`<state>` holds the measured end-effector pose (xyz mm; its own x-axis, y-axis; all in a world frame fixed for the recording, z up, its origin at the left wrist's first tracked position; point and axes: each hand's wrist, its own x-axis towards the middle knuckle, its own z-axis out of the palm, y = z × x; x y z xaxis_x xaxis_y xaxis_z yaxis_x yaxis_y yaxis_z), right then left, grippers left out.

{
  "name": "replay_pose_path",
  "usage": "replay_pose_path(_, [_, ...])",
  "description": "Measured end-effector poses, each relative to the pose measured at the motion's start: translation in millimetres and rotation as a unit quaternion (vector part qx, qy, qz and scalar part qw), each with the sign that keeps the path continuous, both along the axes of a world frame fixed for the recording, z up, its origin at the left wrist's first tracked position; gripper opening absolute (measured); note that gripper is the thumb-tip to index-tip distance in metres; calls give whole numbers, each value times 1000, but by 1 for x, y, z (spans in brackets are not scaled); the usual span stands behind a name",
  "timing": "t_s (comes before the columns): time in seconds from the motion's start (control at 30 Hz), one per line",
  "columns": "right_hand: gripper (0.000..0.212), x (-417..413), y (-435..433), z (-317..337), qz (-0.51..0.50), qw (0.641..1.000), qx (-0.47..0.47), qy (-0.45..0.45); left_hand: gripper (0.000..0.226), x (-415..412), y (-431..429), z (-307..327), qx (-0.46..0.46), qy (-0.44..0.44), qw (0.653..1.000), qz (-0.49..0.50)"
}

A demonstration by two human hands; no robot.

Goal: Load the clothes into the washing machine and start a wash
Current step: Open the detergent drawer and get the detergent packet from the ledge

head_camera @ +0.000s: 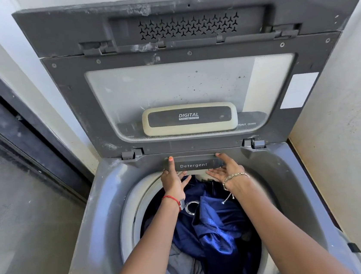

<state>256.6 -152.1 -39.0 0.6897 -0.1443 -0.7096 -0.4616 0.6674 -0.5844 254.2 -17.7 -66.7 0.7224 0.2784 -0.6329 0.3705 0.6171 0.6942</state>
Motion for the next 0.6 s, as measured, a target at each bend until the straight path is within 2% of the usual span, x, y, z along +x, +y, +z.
replay_pose_path(0.13, [25,3,3,6,-34,999,-17,-10,57,-1,-1,-2,10,3,1000,3])
replay_pose_path(0.3, [47,2,8,10,-42,998,-46,4,47,4,-2,-3,59,17,998,11])
replay_pose_path(0.43, [36,4,8,7,-48,998,-44,6,46,7,-5,-5,70,16,997,25])
replay_pose_path(0.6, [33,3,10,4,-62,997,-46,-3,42,8,-8,-4,70,13,997,34])
